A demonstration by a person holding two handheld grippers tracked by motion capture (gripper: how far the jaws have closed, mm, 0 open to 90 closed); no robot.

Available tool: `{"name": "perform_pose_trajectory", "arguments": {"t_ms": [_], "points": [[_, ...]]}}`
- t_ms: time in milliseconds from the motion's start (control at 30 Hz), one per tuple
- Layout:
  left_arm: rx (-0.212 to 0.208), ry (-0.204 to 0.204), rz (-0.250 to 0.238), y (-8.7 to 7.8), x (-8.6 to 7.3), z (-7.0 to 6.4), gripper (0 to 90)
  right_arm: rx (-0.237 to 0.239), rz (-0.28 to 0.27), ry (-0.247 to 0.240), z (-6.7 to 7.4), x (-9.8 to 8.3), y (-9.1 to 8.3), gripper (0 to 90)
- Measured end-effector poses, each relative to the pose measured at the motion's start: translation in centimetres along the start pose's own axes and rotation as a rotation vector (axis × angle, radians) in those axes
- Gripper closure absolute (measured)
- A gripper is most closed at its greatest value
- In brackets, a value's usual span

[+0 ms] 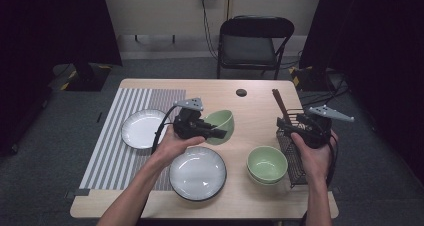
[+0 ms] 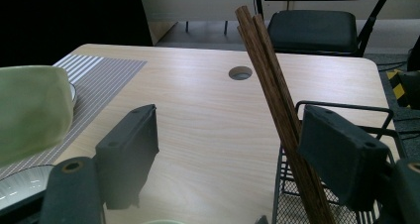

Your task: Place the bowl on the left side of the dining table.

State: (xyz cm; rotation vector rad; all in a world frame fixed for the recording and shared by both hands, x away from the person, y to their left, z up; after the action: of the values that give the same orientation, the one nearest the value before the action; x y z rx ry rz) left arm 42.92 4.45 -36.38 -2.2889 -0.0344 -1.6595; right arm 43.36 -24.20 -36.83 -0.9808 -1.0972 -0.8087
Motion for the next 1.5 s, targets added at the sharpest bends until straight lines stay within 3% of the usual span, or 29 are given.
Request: {"name": "perform_pose_trajectory", "arguments": {"t_ms": [167,1000,1200,1400,1500], "points": [[0.032,-0.020,-0.024,-1.3,0.0,0.9,82.7,-0.001,0.002,0.001,0.0,0.0,0.1,22.7],[0.142,-0.026,-0.049,-6.4,-0.3,3.9,82.6,-0.003,0.004,0.000,-0.1,-0.1,0.0,22.8],[0.183,-0.035,-0.053,-7.8,-0.8,4.9,82.6,-0.004,0.010,0.000,-0.1,-0.2,0.2,22.9],[0.252,-0.036,-0.046,-9.1,-1.3,6.4,82.7,-0.001,0.019,-0.004,0.1,-0.4,0.4,22.9],[0.278,-0.055,-0.069,-9.9,-1.4,7.0,82.7,-0.002,0.020,-0.004,0.1,-0.4,0.4,22.9]]}}
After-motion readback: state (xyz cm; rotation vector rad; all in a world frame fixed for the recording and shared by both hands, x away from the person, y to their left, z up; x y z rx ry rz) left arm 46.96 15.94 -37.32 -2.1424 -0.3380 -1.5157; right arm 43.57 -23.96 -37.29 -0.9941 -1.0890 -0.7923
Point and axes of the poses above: each handheld gripper's, and its own axes: y roughly forward along the jaws, x roughly out of its top, z roughly to its left, the point moved 6 cm from there along y, roughly forward along the jaws, and after that the axes turned 12 degrees about -z, right-handed, at the moved point
